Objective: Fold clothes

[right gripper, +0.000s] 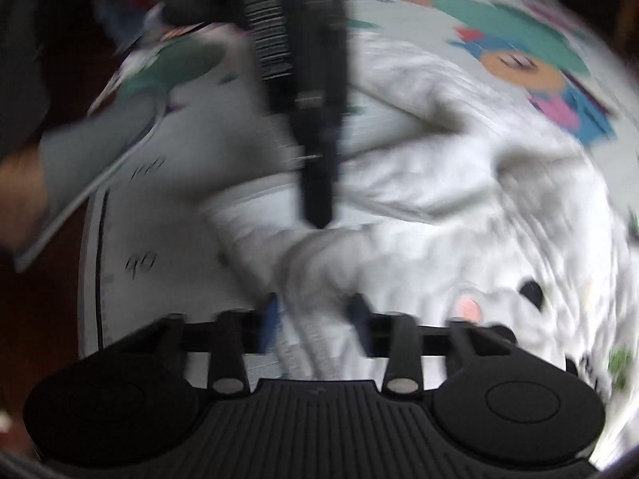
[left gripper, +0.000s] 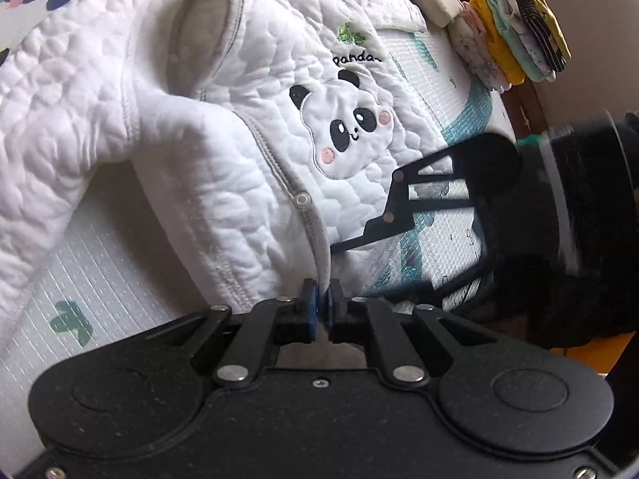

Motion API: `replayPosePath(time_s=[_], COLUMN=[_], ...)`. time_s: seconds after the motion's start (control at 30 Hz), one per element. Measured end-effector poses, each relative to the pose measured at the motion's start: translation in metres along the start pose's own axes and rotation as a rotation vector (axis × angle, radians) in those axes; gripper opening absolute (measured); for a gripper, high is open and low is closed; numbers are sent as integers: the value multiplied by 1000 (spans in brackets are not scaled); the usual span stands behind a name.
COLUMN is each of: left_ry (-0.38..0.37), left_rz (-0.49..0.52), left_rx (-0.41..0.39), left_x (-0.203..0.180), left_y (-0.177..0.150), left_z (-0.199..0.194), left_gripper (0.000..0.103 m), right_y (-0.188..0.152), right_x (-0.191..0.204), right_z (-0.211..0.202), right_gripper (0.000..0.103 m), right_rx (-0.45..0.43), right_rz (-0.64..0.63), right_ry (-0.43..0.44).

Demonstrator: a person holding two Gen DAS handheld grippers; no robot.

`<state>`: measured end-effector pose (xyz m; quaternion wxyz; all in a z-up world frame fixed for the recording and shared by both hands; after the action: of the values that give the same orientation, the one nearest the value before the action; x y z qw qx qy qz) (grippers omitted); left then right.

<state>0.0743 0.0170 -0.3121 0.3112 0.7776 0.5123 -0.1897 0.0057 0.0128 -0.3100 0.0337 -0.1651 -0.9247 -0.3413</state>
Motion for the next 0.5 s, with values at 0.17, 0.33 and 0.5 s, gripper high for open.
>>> replayPosePath(time_s=[0.17,0.33,0.5], left_ry=[-10,-81,-103], left_rz=[-10,-25,-64], left_rx=[3,-36,-58], left_x=[2,-7,-11], left_y=[0,3,11], left_z=[1,-8,8], left_gripper=[4,4,4], right_y=[-3,-2,-25], right_x=[-24,-58,-108], right_z=[-13,-69,-136], right_gripper=[14,13,13], right_rx=[-43,-219,-451], right_rz=[151,435,820], right_ry=[4,-6,-42])
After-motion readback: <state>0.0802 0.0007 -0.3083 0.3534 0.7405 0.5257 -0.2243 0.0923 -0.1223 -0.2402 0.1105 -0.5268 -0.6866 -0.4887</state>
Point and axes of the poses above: each gripper's, at about its wrist camera, not at the fingertips, and z roughly the way its jaws point, x to its left, y to its top, the point moved 8 cm from there along z, roughly the way its jaws point, and after that the axes turned 11 degrees about -x, right-handed, at the moved point
